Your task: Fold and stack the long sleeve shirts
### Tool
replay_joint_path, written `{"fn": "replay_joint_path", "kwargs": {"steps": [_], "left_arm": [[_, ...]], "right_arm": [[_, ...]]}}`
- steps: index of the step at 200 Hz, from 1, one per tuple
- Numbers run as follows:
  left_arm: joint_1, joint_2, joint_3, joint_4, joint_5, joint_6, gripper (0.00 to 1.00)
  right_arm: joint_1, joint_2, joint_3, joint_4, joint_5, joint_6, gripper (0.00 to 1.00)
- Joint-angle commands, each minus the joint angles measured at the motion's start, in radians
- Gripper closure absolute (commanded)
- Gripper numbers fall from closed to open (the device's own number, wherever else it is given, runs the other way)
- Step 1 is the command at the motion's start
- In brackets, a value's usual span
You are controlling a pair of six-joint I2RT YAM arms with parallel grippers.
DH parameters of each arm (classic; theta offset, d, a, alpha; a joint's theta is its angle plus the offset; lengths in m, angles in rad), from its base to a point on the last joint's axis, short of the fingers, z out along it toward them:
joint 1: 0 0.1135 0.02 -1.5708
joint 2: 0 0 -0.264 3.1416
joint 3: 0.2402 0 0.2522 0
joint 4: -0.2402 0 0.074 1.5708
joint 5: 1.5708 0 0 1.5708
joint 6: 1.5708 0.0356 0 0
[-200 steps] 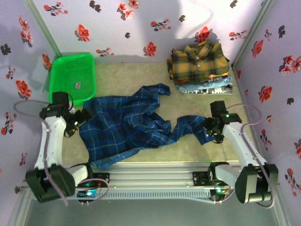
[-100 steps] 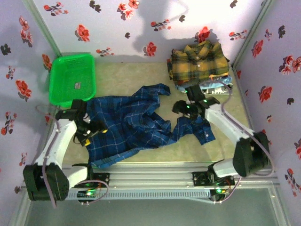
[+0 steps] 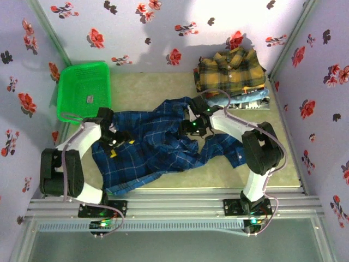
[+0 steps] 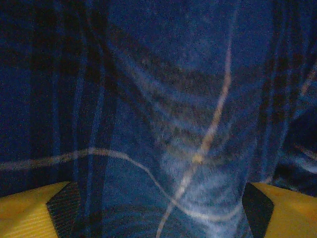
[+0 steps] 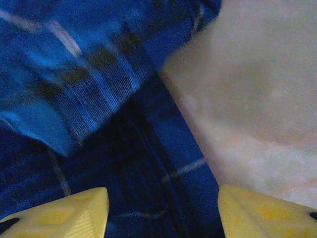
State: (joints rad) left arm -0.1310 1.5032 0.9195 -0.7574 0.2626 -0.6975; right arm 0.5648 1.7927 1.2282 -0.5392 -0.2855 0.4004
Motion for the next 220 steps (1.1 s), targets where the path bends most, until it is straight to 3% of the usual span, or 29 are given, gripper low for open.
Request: {"fn": "replay_joint_path", "kwargs": {"steps": [1,24,44,64,111,181,202,207,220], "left_arm": [[-0.004,0.033,0.015,0.042,-0.009,0.013,0.12],[0.002,0.069,0.025,0.053,-0.020,0.023,0.12],[0.010,0.106,0.046,0.056,-0.027,0.039,0.12],[0.021,0.141,0.066,0.053,-0.054,0.055,0.12],[0.050,0.251,0.121,0.043,-0.115,0.107,0.12],[0.101,0.405,0.270,0.001,-0.209,0.168,0.11],[0.127,0.391,0.301,-0.005,-0.224,0.181,0.11],[0.128,0.389,0.317,-0.012,-0.212,0.186,0.11],[0.117,0.366,0.361,-0.017,-0.140,0.191,0.11]], "right_arm": [[0.003,-0.024,-0.042,-0.022,-0.048,-0.066,0.42],[0.003,-0.042,-0.091,0.002,-0.051,-0.043,0.54],[0.003,-0.072,-0.148,0.044,-0.056,-0.002,0.75],[-0.015,-0.119,-0.189,0.023,0.044,0.062,1.00],[-0.134,-0.438,-0.401,-0.017,0.242,0.258,1.00],[-0.176,-0.790,-0.494,-0.434,0.606,0.607,1.00],[-0.170,-0.888,-0.496,-0.406,0.631,0.567,1.00],[-0.171,-0.897,-0.498,-0.357,0.588,0.530,0.95],[-0.171,-0.884,-0.489,-0.221,0.465,0.440,0.68]]}}
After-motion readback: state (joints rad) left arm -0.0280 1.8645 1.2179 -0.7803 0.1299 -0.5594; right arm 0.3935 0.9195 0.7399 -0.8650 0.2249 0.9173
